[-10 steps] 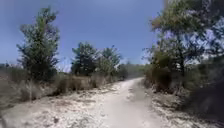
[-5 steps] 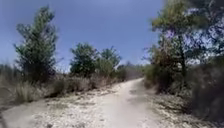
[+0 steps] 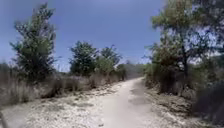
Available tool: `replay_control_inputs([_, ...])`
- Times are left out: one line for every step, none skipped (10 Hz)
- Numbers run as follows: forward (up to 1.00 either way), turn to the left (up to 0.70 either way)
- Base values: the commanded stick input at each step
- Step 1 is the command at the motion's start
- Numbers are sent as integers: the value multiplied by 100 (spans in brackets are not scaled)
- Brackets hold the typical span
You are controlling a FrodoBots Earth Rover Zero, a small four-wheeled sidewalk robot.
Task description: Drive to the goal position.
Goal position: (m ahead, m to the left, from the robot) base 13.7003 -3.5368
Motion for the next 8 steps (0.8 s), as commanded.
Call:
replay_control_inputs([30, 0])
replay_control_inputs([30, 0])
replay_control_inputs([30, 0])
replay_control_inputs([30, 0])
replay_control_inputs([30, 0])
replay_control_inputs([30, 0])
replay_control_inputs([30, 0])
replay_control_inputs([30, 0])
